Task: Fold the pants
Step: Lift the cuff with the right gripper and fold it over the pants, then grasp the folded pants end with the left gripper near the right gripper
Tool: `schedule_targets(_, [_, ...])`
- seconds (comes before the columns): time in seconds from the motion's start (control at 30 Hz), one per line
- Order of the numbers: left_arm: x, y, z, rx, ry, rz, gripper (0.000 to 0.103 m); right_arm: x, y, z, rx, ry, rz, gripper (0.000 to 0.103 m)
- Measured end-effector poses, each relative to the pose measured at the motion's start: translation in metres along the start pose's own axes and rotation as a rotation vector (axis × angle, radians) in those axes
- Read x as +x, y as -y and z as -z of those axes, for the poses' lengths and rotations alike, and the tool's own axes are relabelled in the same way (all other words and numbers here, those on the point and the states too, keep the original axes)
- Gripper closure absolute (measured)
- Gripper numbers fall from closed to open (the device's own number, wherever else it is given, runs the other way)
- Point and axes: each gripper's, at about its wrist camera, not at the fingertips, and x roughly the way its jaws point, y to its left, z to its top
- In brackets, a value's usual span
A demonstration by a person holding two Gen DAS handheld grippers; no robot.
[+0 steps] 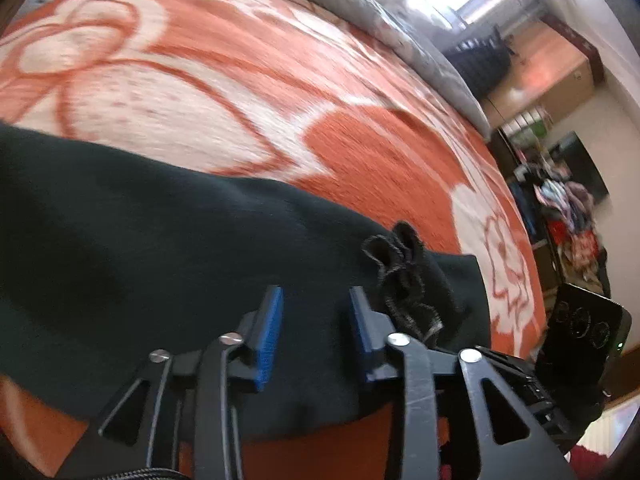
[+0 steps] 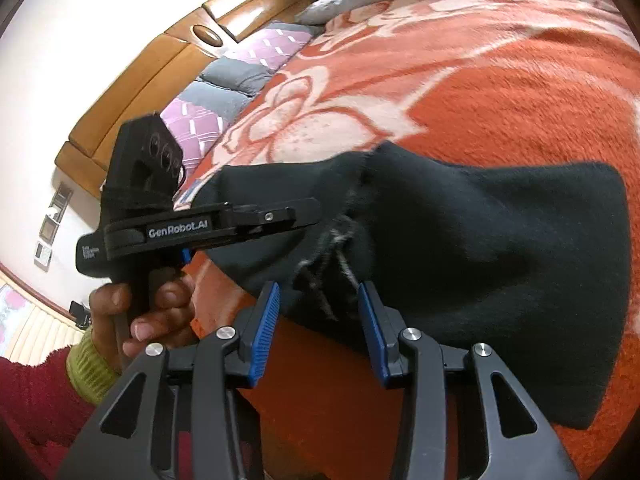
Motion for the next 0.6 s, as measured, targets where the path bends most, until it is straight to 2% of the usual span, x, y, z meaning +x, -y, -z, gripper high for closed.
schedule_targets(0.1, [-0.017, -0.009, 0.003, -0.033, 0.04, -0.027, 0.054, 0.001, -0.008, -0.007, -0.025, 0.0, -0.004, 0.06])
schedule_targets(0.3, [-0.053, -0.037, 0.02, -0.168, 0.117, -0.062, 0.052, 0.011, -0.024, -0.032, -0.083, 0.001, -0.011, 0.06])
schedule_targets(0.37, [-0.064, -0.048, 0.026, -0.209, 0.14, -0.079, 0.049, 0.02, -0.029, -0.041, -0.1, -0.012, -0.014, 0.06])
schedule_targets(0.4, [-0.069, -0.054, 0.03, -0.227, 0.15, -0.088, 0.048, 0.024, -0.032, -0.045, -0.108, -0.02, -0.015, 0.059])
schedule_targets(0.5, [-0.086, -0.075, 0.039, -0.287, 0.176, -0.107, 0.048, 0.041, -0.04, -0.055, -0.132, -0.042, -0.013, 0.044])
schedule_targets(0.6, [-0.1, -0.097, 0.045, -0.349, 0.203, -0.13, 0.048, 0.057, -0.048, -0.063, -0.157, -0.066, -0.022, 0.043])
